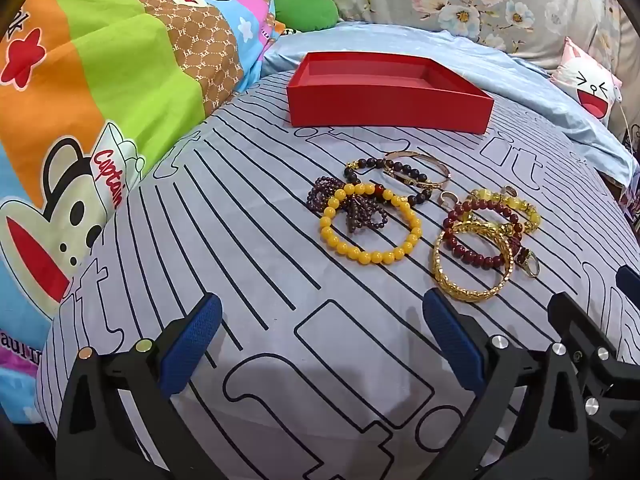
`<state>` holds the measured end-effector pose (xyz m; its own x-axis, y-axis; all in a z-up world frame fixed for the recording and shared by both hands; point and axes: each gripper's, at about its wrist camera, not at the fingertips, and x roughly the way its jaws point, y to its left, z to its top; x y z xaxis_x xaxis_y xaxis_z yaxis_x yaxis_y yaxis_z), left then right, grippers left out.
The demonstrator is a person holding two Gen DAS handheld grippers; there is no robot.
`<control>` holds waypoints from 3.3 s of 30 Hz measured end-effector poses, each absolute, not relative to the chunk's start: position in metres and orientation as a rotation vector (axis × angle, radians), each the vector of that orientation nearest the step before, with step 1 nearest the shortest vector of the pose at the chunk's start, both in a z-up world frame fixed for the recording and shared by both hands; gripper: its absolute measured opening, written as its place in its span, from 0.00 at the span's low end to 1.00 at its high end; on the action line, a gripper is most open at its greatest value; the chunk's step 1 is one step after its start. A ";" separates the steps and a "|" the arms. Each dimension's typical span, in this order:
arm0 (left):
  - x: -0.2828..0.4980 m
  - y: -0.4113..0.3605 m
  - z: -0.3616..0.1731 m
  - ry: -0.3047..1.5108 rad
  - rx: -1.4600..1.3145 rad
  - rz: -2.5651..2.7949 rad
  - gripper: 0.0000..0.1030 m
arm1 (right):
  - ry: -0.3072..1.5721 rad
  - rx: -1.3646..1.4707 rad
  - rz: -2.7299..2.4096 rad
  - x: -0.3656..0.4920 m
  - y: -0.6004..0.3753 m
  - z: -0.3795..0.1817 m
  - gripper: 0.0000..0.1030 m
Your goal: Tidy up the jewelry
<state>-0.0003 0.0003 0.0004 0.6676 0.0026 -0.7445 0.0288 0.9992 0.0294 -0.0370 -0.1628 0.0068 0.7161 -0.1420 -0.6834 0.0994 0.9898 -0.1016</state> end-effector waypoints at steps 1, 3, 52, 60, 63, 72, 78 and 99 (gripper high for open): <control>0.000 0.000 0.001 0.838 0.042 -0.014 0.93 | 0.762 -0.060 -0.134 -0.037 -0.163 0.007 0.94; -0.001 0.000 0.001 0.835 0.045 -0.011 0.93 | 0.763 -0.057 -0.133 -0.036 -0.163 0.006 0.94; -0.003 -0.003 0.002 0.831 0.058 -0.002 0.93 | 0.765 -0.057 -0.135 -0.032 -0.157 -0.011 0.94; 0.002 0.004 0.008 0.836 0.060 0.000 0.93 | 0.764 -0.056 -0.135 -0.032 -0.156 -0.012 0.94; 0.002 0.004 0.008 0.835 0.061 0.001 0.93 | 0.765 -0.057 -0.135 -0.032 -0.156 -0.012 0.94; 0.000 0.002 0.008 0.833 0.063 0.003 0.93 | 0.764 -0.057 -0.136 -0.031 -0.156 -0.012 0.94; 0.000 0.002 0.007 0.833 0.063 0.003 0.93 | 0.764 -0.057 -0.136 -0.031 -0.155 -0.014 0.94; 0.000 0.001 0.005 0.832 0.066 0.004 0.93 | 0.765 -0.059 -0.137 -0.027 -0.151 -0.022 0.94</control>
